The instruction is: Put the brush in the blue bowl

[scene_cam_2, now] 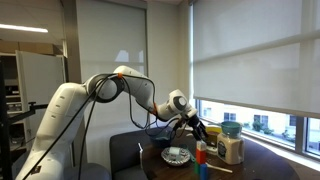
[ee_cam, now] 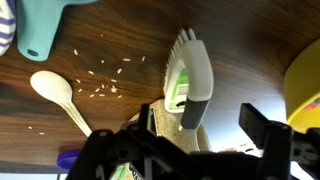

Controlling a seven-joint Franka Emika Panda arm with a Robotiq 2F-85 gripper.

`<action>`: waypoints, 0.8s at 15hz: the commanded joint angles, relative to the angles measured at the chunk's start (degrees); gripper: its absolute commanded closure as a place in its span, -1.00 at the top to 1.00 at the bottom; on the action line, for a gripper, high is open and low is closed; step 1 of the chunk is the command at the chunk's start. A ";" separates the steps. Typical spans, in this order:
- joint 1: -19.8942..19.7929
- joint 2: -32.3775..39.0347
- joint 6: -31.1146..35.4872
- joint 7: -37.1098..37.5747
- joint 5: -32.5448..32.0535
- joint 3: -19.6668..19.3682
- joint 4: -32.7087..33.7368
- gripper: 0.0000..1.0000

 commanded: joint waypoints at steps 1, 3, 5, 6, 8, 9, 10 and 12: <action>0.85 1.80 0.59 -2.90 0.48 -1.18 1.73 0.17; 0.98 2.05 0.46 -4.03 0.43 -1.32 1.58 -0.13; 1.00 2.07 0.36 -4.98 0.64 -1.34 1.49 -0.43; 0.96 1.79 0.21 -5.53 0.97 -1.26 1.40 -0.55; 0.94 0.96 -0.55 -6.52 2.06 -1.03 1.23 -0.83; 0.91 0.89 -0.78 -7.16 2.69 -0.92 1.40 -0.95; 1.07 0.84 -1.46 -7.51 3.10 -0.92 1.55 -0.93; 1.03 -0.27 -2.85 -9.31 5.10 -0.41 1.13 -0.88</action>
